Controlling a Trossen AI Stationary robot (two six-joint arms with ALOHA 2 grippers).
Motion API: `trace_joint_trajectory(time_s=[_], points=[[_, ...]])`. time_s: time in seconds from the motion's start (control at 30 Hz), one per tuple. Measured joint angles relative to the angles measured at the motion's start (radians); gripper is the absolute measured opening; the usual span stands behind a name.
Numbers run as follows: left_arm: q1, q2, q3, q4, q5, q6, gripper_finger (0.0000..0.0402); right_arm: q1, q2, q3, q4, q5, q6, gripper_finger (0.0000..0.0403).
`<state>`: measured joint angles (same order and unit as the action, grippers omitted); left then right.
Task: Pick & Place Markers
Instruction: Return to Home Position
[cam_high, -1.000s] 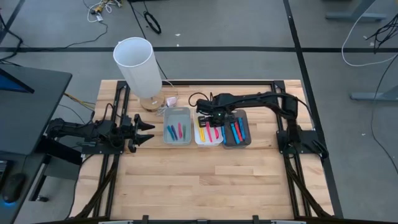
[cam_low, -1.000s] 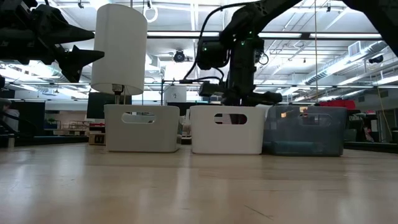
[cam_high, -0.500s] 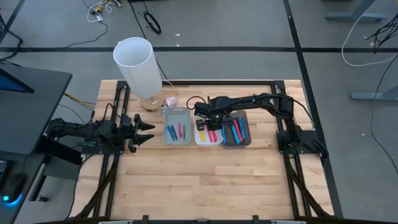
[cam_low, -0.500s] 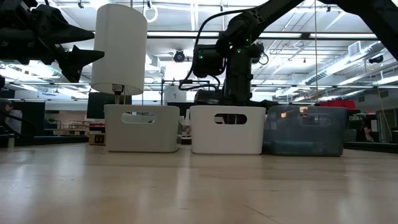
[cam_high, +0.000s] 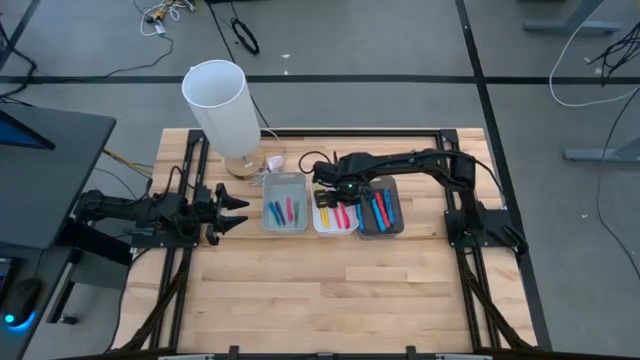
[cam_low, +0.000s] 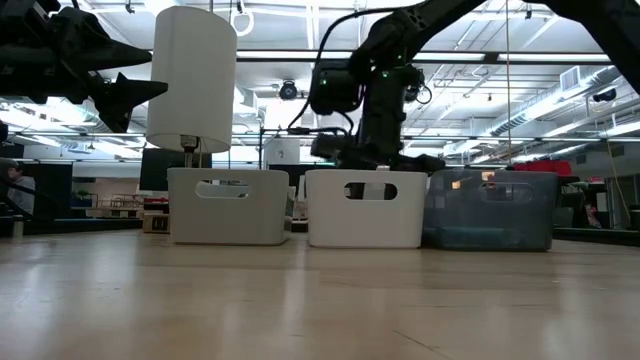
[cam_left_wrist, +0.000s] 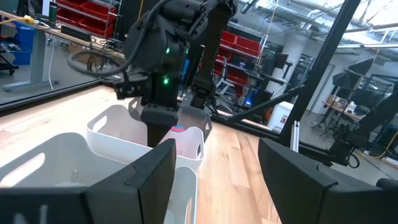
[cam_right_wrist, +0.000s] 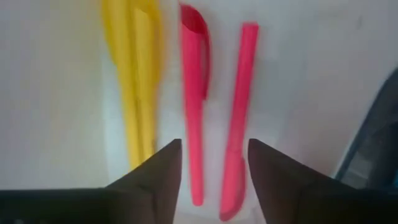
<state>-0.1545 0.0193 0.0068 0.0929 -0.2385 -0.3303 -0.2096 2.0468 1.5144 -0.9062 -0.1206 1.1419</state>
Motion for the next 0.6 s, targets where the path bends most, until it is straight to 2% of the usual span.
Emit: trace_joint_trajectory(time_s=[0.37,0.6], points=[[0.000,0.000,0.000,0.000,0.000,0.000,0.0234,0.003,-0.105,0.004,0.007,0.078,-0.048,0.0251],[0.000,0.000,0.000,0.000,0.000,0.000,0.0234,0.021,-0.183,0.004,0.103,0.164,-0.244,0.0314]])
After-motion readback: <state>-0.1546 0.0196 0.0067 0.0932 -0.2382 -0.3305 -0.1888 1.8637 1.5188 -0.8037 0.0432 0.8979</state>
